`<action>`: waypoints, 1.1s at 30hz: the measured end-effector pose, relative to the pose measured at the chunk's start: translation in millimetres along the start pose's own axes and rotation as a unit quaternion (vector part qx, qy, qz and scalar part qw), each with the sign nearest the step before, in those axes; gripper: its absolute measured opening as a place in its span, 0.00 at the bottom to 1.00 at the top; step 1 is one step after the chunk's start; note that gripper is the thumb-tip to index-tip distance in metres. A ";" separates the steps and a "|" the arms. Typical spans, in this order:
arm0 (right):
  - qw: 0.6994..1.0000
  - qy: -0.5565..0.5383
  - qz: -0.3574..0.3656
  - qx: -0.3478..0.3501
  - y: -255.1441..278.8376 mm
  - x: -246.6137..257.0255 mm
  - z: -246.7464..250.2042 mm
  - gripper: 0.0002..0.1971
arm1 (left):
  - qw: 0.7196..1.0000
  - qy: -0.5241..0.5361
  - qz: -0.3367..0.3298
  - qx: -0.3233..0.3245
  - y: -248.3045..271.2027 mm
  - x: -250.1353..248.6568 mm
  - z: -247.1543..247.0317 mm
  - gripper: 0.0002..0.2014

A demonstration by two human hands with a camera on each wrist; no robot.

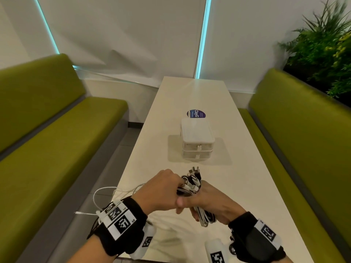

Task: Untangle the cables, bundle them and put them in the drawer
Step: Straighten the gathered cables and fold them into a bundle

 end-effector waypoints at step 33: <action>0.982 0.143 -0.054 -0.107 -17.7 -17.4 2.4 0.06 | 0.996 -0.024 0.046 -0.078 -0.5 22.1 -10.7 0.07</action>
Point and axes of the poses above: each hand's wrist, its own y-axis away from the middle knuckle, its own z-axis out of the back of the hand, x = y × z, the point moved 1 cm from there along -y, towards the middle knuckle, and after that the axes turned 5 degrees about -y, right-handed, at the moved point
